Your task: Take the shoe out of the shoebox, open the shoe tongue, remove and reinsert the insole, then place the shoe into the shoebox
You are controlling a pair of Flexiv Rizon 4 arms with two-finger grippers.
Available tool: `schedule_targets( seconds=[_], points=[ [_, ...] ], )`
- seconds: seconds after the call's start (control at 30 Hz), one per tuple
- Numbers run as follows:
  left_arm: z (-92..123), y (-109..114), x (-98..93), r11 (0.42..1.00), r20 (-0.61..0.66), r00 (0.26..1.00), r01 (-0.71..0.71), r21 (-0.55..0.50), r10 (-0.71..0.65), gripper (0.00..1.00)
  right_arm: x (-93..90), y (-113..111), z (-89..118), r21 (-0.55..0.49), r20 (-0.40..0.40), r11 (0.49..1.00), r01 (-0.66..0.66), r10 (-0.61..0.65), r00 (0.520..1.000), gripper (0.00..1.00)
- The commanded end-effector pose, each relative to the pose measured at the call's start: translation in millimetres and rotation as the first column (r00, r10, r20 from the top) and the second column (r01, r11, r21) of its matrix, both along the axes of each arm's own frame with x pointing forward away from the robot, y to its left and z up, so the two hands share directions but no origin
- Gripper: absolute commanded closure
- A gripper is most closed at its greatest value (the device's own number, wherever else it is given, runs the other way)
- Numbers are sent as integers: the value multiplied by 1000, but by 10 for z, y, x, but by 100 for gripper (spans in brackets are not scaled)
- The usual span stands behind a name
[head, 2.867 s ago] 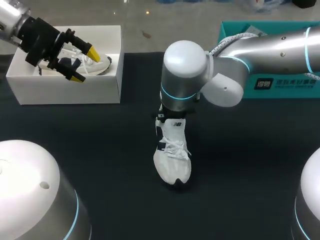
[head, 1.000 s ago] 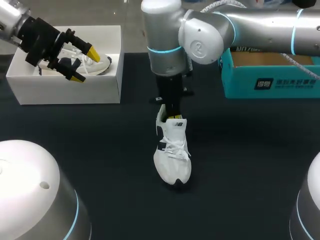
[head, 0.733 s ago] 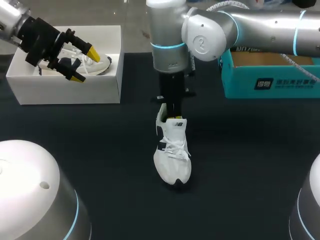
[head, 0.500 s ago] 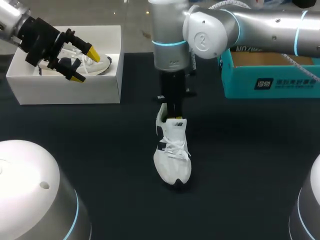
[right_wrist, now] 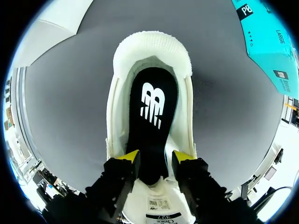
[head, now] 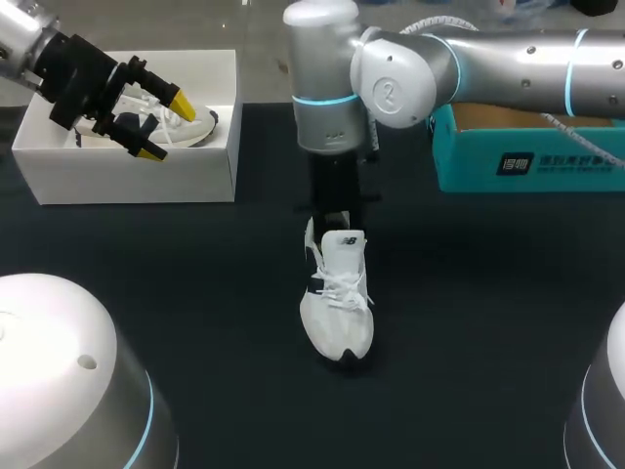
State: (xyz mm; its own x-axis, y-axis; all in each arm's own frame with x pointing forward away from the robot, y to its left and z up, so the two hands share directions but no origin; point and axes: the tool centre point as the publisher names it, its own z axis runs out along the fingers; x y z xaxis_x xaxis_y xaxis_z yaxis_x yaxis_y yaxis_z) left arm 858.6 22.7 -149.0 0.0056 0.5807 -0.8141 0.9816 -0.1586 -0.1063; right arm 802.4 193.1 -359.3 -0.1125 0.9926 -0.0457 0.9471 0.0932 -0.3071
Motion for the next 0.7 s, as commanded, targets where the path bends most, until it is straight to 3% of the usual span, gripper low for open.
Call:
schedule_targets(
  seconds=[0.03,0.43,0.7],
  points=[
    [6,0,2,1000,0,1000,1,4,-1,0,-24,-20,1,4,10,1000,10,-10,1000,0],
    [6,0,2,1000,0,1000,1,4,-1,0,-108,-24,-32,12,8,1000,11,-11,1000,0],
    [6,0,2,1000,0,1000,1,4,-1,0,-239,7,104,10,30,1000,-13,13,999,0]
  ],
)
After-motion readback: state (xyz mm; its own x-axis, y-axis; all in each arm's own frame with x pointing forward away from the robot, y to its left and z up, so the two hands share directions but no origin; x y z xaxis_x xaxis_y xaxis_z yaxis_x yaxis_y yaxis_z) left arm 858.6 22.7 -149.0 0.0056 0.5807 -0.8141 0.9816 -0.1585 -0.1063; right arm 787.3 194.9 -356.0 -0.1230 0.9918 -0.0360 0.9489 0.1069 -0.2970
